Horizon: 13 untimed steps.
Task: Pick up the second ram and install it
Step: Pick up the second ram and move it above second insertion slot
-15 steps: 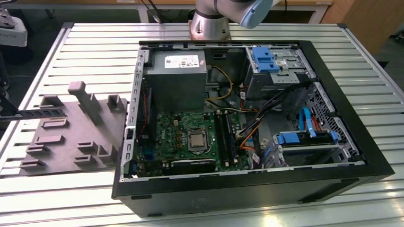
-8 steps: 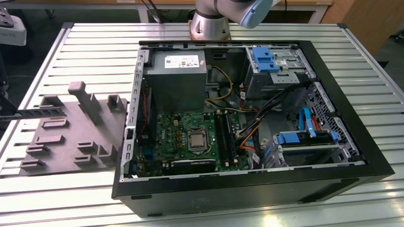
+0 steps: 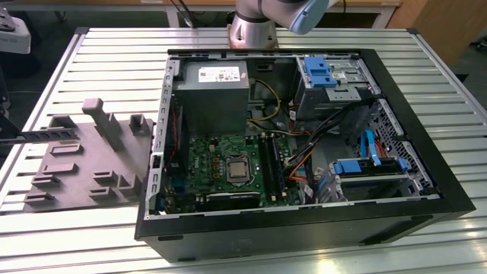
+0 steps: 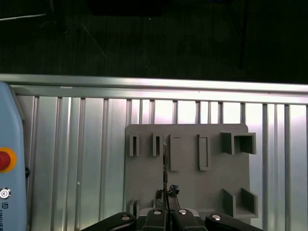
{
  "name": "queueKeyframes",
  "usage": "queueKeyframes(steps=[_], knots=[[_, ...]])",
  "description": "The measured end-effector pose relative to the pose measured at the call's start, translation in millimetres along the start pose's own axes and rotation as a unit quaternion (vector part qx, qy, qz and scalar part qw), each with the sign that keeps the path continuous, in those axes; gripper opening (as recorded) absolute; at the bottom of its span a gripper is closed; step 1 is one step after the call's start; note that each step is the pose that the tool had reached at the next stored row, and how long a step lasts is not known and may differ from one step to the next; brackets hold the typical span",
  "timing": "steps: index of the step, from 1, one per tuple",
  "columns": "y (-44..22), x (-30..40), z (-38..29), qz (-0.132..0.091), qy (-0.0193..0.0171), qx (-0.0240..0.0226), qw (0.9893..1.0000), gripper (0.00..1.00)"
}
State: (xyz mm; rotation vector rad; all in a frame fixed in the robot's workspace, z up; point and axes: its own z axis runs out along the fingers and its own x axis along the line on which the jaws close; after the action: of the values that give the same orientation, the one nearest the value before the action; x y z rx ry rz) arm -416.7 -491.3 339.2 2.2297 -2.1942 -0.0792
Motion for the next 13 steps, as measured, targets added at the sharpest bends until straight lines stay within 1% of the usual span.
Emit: queueKeyframes(steps=[13], knots=[[0.1,-0.1,-3.0,0.000,0.0000,0.0000,1.0000,0.12]])
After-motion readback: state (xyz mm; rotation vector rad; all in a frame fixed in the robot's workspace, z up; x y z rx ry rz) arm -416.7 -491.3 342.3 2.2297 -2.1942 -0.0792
